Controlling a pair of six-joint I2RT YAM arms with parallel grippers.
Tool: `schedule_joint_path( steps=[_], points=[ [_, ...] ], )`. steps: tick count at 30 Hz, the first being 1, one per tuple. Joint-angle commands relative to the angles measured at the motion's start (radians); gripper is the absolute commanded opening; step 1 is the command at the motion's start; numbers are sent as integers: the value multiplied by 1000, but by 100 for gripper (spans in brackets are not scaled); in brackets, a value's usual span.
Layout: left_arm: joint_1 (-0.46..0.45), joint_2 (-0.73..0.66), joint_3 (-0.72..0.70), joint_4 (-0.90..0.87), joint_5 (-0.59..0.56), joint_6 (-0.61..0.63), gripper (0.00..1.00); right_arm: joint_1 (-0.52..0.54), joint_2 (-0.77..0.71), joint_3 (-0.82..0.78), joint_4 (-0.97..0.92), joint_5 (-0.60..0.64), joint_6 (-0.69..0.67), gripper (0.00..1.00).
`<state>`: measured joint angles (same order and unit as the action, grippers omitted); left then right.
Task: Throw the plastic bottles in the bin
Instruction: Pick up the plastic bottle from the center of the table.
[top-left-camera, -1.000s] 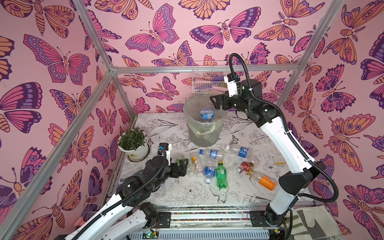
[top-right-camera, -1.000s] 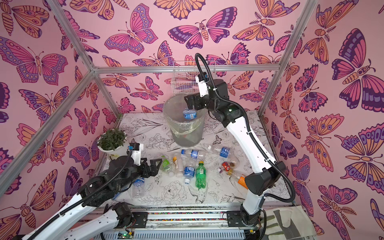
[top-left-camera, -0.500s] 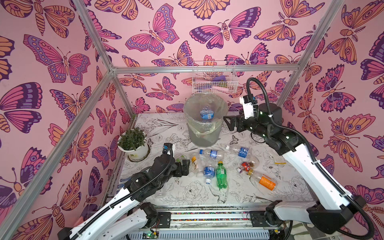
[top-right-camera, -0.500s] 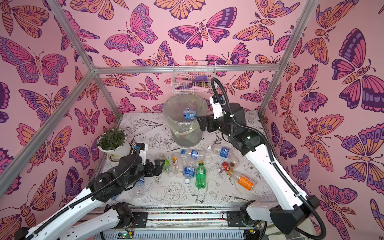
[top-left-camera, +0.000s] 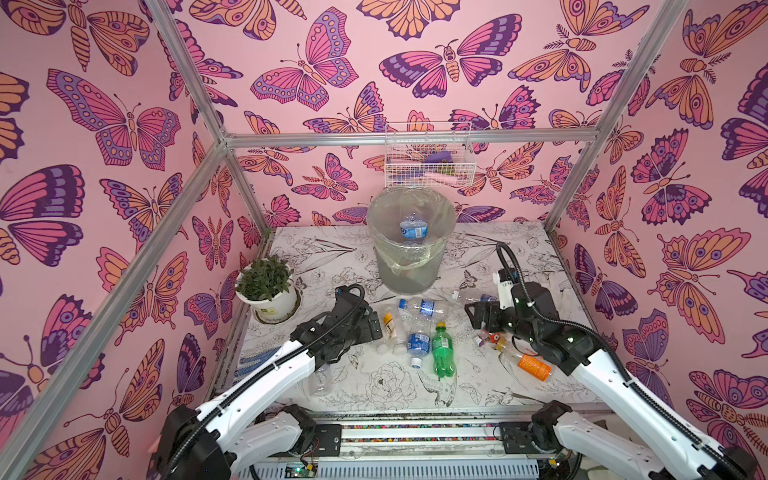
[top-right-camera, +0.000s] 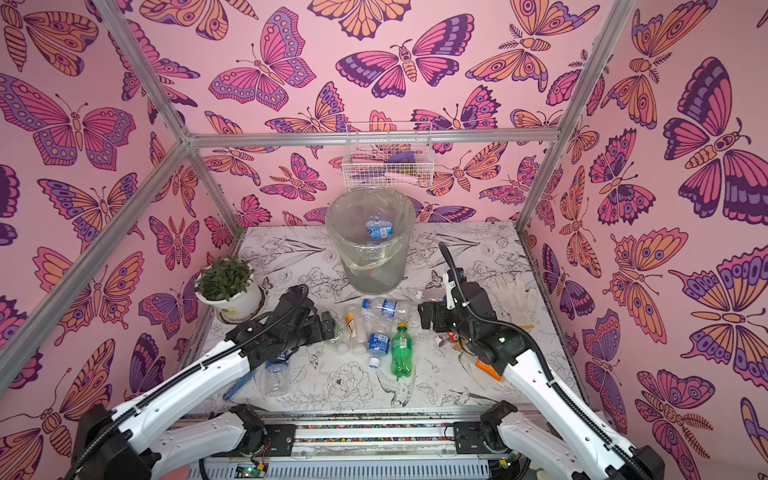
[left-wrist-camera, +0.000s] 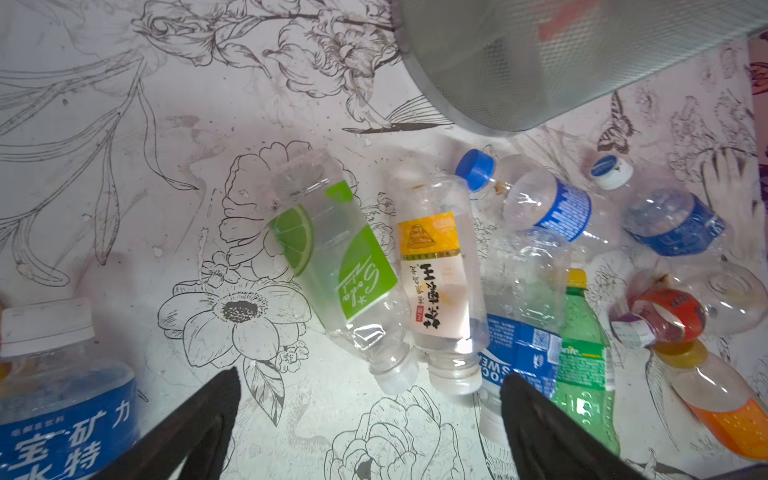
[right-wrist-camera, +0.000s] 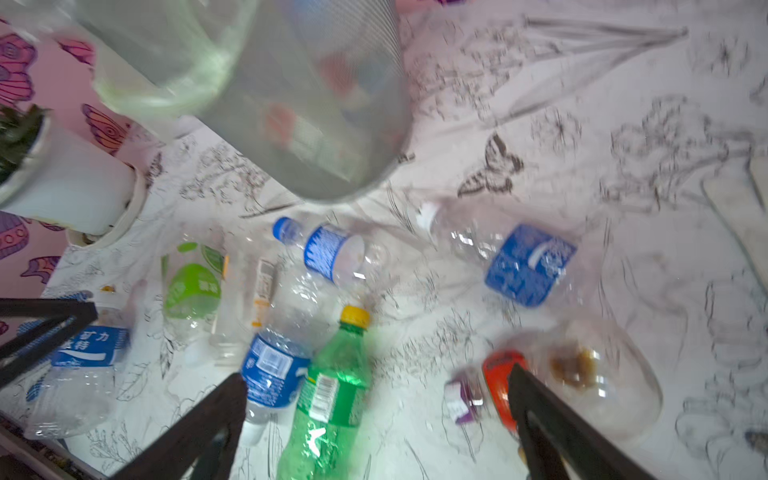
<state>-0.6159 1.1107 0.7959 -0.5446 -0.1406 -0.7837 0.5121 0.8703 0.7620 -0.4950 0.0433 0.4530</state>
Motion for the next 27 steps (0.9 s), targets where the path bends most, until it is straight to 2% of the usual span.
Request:
schedule_joint_path(
  steps=[1, 8, 17, 27],
  points=[
    [28, 47, -13, 57, 21, -44, 99, 3, -68, -56, -29, 47, 105, 99],
    [70, 151, -16, 112, 52, -71, 99, 2, -126, -112, -76, 33, 130, 99],
    [85, 311, 2, 162, 53, -118, 100, 2, -97, -115, -48, -10, 153, 99],
    [90, 423, -1, 217, 73, -144, 100, 2, -90, -115, -42, -28, 153, 99]
  ],
)
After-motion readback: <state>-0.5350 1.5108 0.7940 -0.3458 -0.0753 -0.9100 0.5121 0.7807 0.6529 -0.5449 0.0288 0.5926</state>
